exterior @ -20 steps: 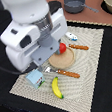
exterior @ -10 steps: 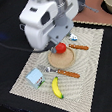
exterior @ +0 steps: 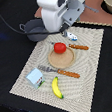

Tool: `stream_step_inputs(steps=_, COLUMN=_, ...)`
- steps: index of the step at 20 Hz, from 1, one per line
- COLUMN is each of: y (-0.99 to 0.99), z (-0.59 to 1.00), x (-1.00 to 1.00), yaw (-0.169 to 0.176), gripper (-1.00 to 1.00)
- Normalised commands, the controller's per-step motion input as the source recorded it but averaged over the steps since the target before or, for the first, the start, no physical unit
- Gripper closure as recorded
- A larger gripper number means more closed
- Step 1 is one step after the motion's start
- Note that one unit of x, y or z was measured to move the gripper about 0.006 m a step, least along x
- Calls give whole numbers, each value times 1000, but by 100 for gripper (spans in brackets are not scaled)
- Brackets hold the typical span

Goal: Interact with the objects in diverse but meaningful ways.

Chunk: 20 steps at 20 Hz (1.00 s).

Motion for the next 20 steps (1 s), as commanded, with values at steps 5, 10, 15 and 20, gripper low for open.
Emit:
stream_step_inputs(steps=5, y=790, z=-150, x=382, yaw=-9, gripper=-100)
stream_step_inputs(steps=10, y=562, z=-286, x=167, yaw=-3, gripper=-100)
stream_step_inputs(steps=15, y=85, z=-311, x=42, yaw=0, gripper=-100)
stream_step_inputs(steps=20, y=195, z=-380, x=7, yaw=0, gripper=-100)
